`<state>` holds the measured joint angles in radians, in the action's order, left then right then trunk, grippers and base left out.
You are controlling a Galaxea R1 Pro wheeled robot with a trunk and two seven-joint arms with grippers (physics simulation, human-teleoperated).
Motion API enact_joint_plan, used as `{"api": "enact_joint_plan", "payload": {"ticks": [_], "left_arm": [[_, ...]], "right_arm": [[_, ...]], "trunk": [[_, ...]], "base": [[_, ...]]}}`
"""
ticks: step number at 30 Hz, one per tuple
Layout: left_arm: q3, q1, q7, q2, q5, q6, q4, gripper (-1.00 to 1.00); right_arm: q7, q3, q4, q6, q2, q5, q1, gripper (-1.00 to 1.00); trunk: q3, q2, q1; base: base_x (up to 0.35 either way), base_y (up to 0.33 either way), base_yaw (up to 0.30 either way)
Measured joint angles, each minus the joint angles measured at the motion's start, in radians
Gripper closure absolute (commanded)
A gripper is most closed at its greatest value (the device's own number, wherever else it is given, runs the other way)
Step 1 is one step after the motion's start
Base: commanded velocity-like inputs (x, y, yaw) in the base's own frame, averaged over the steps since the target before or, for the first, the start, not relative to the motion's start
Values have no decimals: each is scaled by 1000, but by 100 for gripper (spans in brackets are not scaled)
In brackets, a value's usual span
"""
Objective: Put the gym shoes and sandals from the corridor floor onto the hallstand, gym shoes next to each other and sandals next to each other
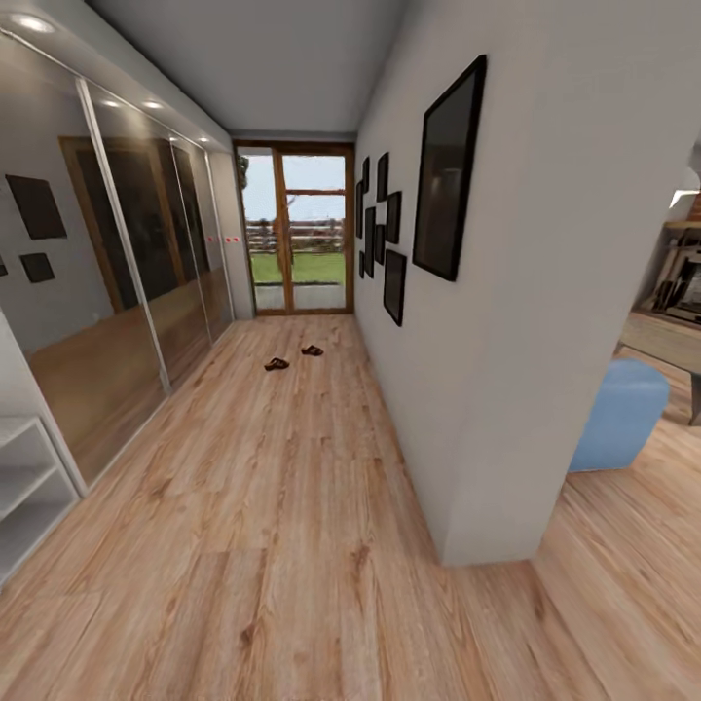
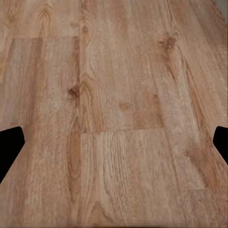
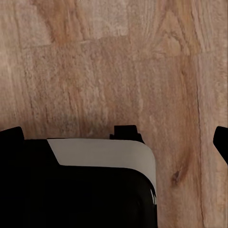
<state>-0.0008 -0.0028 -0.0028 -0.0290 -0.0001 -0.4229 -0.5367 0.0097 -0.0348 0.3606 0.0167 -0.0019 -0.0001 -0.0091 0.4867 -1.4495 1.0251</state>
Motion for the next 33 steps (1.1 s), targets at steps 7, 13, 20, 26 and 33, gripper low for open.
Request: {"api": "enact_joint_plan", "payload": {"ticks": [7, 13, 20, 26, 33], "left_arm": [[-2, 0, 1, -1, -2, 0, -1, -100], [-2, 0, 0, -2, -3, 0, 0, -100], [-1, 0, 0, 0, -3, 0, 0, -100], [-2, 0, 0, 0, -3, 0, 0, -100], [-3, 0, -1, 0, -3, 0, 0, -100]], "right_arm": [[0, -1, 1, 0, -3, -3, 0, -100], [0, -1, 1, 0, -3, -4, 0, -100], [-1, -2, 1, 0, -2, -4, 0, -100], [-1, -2, 1, 0, -2, -4, 0, -100], [-1, -2, 1, 0, -2, -3, 0, -100]], "trunk": [[4, 0, 0], [8, 0, 0], [15, 0, 0], [20, 0, 0], [27, 0, 0]], "base": [[-2, 0, 284], [0, 0, 281], [0, 0, 262], [0, 0, 259], [0, 0, 259]]}}
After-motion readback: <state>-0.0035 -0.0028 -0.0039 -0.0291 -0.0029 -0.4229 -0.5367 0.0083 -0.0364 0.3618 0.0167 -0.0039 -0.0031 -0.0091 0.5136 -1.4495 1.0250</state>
